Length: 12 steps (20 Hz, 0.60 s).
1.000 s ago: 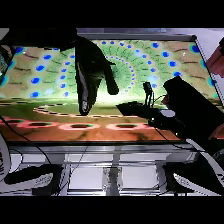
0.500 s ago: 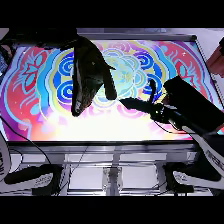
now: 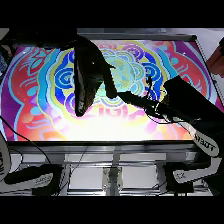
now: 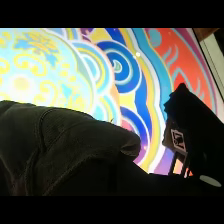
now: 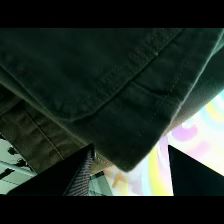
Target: Fold the clothes and pants, and hang the long-sleeved shirts on hangers.
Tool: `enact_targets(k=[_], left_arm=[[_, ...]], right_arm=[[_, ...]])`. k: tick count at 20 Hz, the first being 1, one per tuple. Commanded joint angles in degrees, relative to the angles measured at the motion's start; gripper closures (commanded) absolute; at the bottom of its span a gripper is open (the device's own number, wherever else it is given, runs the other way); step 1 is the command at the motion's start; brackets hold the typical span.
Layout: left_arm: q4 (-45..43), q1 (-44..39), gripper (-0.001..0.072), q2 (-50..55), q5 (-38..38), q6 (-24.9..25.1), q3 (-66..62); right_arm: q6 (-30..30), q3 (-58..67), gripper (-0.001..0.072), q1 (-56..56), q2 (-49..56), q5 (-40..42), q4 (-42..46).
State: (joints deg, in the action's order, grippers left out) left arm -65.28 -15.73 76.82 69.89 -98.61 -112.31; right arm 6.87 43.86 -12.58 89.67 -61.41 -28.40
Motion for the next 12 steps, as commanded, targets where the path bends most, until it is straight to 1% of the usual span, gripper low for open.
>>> enact_targets(k=[1,7,12], left_arm=[[-0.02,0.0,0.069,0.04,-0.04,0.0,-0.04],[-0.02,0.0,0.069,0.04,-0.02,0.0,-0.04],[-0.04,0.02,0.069,0.04,0.9,0.02,-0.04]], right_arm=[[-1.05,0.66,0.0207,-0.11,0.57,-1.33,-0.68],[-0.87,4.83,0.0206,-5.09,0.57,-0.09,0.37],[4.28,5.18,0.0206,-5.25,0.57,1.03,5.95]])
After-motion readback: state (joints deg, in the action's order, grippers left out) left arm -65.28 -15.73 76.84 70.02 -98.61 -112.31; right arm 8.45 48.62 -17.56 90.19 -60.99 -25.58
